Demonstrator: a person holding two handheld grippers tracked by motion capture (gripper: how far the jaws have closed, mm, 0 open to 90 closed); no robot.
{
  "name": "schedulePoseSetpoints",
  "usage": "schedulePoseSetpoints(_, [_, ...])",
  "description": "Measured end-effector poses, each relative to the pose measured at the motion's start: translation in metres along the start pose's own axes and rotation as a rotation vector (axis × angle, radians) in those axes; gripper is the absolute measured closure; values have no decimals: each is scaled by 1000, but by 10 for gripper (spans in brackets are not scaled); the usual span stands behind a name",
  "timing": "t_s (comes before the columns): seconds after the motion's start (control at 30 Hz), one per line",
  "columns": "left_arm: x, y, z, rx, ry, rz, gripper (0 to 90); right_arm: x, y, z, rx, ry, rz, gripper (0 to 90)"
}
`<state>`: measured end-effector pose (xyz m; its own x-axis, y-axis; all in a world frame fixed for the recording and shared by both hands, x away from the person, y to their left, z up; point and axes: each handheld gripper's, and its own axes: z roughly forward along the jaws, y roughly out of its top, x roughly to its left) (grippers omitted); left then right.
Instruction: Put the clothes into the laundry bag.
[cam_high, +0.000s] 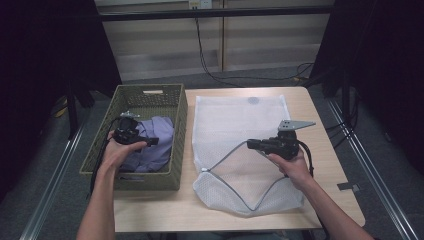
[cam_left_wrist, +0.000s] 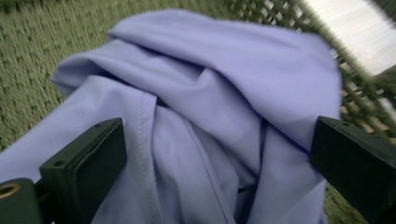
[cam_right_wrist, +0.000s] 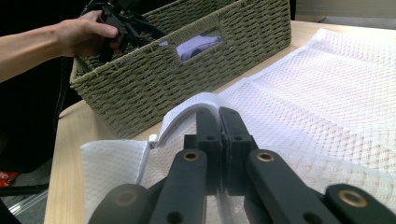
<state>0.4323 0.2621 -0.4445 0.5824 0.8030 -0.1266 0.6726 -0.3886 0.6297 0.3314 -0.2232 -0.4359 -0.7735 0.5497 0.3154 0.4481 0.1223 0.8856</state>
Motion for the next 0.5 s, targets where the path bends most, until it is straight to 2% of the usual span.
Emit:
schedulePoseSetpoints(0.03, [1,0,1,17,-14,18,37,-1,0,0,0,2,-3,881])
schedulePoseSetpoints(0.07, [0,0,3,16,-14,7,36,-1,-1,0,2,2,1,881])
schedulePoseSetpoints(0.13, [0,-1,6,30,-17,19,30,-2,-1,1,4,0,0,881])
schedulePoseSetpoints(0.17, [-1,-1,8,33,-34,15,30,-2,-1,1,6,-1,2,881])
schedulePoseSetpoints(0.2, [-3,-1,10,43,-40,20,30,-2,-1,1,6,-1,2,881])
schedulePoseSetpoints(0.23, [-3,-2,11,66,-51,46,30,-2,-1,1,7,-1,1,881])
schedulePoseSetpoints(0.3, [-4,-2,13,77,-62,51,30,-2,-1,1,6,1,1,881])
schedulePoseSetpoints(0.47, [-5,-4,19,111,-66,76,30,-1,-1,2,8,1,3,881])
schedulePoseSetpoints(0.5, [-6,-5,22,131,-67,83,31,-1,-1,2,9,1,2,881])
